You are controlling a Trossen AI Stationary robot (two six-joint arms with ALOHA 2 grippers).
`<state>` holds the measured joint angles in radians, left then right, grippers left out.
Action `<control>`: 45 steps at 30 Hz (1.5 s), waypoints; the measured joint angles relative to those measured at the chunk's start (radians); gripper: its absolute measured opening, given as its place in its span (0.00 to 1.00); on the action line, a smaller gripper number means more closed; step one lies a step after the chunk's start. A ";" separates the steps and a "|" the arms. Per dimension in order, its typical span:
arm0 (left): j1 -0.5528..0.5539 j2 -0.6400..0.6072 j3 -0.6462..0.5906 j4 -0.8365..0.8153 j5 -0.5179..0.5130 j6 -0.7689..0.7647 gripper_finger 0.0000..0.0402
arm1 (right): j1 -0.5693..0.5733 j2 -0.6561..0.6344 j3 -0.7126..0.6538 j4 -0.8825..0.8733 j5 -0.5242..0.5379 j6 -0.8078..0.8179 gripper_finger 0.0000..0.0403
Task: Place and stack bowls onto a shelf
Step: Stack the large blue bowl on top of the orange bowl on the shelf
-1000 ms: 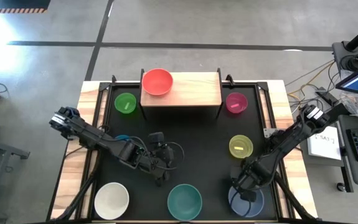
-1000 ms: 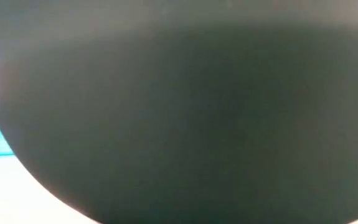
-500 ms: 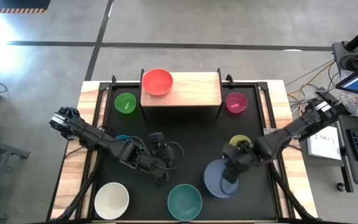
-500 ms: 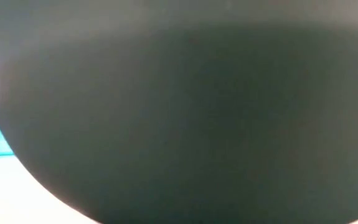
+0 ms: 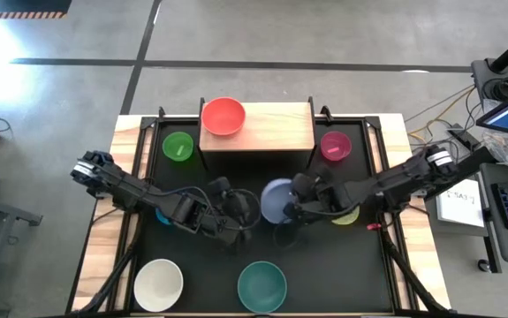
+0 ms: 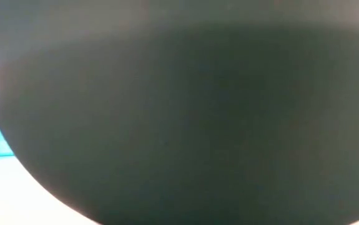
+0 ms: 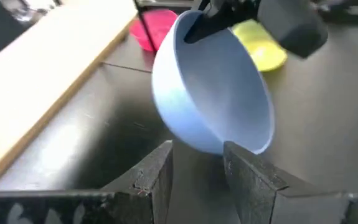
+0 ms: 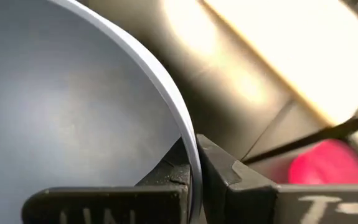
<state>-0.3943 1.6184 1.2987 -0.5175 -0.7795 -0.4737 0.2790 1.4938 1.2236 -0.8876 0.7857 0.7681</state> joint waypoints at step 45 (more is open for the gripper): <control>0.031 0.000 -0.003 -0.002 -0.513 0.062 0.01 | 0.051 0.154 0.258 0.187 0.386 -0.297 0.07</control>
<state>-0.3630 1.6184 1.2953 -0.5194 -1.2925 -0.4122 0.3298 1.6483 1.4815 -0.7002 1.1715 0.4710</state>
